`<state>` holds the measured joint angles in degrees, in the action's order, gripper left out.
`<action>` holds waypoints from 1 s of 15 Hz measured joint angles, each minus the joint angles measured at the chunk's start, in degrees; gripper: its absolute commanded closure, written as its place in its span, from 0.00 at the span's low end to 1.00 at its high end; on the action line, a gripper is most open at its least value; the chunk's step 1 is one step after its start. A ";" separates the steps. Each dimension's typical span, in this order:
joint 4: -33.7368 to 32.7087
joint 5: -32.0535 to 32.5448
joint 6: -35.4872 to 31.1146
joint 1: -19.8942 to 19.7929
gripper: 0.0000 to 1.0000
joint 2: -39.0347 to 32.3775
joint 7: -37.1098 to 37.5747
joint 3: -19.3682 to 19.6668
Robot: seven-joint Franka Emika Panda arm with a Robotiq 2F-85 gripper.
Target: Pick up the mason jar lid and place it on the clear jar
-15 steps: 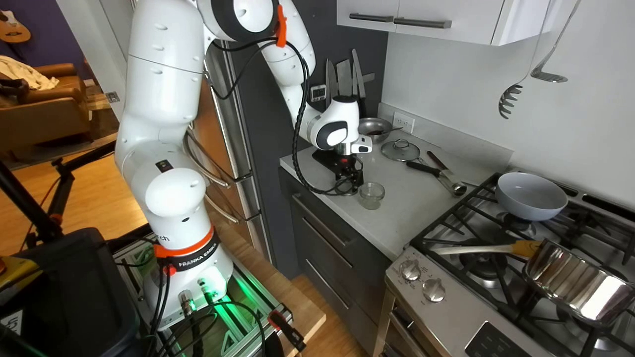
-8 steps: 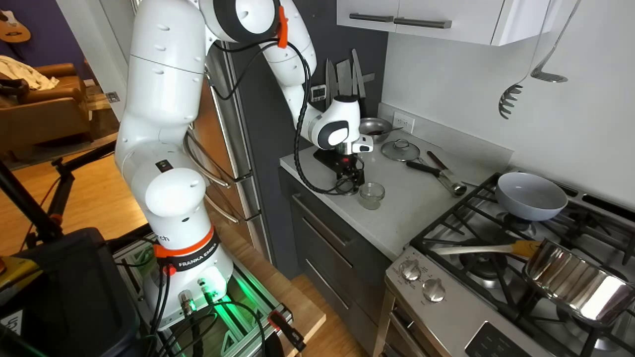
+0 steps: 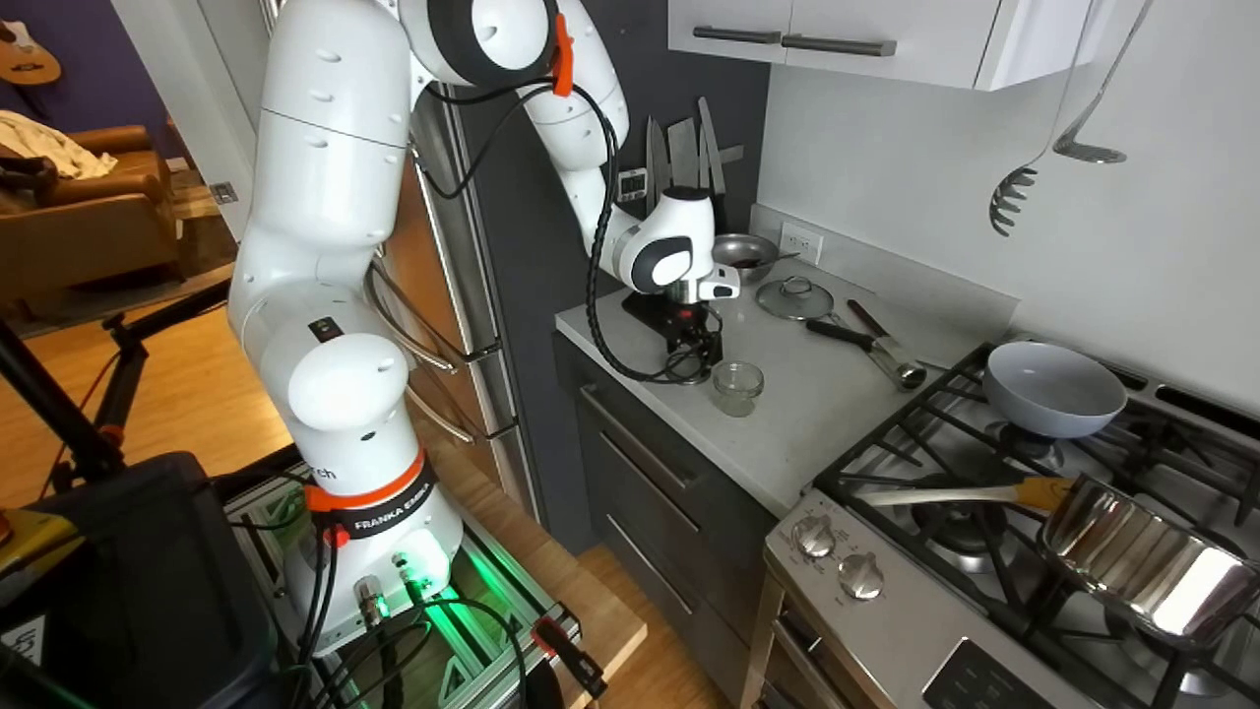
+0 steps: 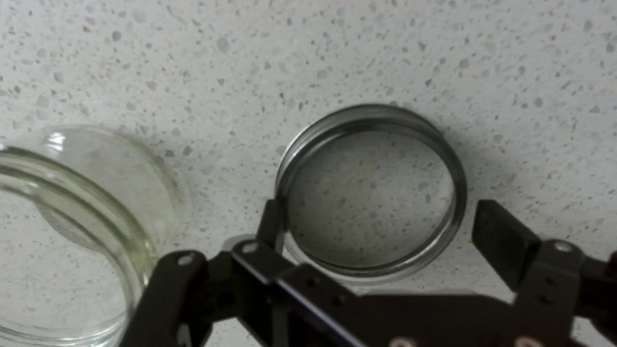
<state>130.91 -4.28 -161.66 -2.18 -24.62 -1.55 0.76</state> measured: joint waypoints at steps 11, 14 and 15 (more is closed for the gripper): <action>-0.23 0.00 2.28 -0.25 0.00 0.95 -0.18 -0.10; -0.36 0.15 3.90 -0.26 0.00 0.91 -0.18 0.30; -0.42 0.17 4.24 -0.26 0.00 0.89 -0.18 0.33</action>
<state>130.50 -4.10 -157.43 -2.44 -23.73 -1.73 1.08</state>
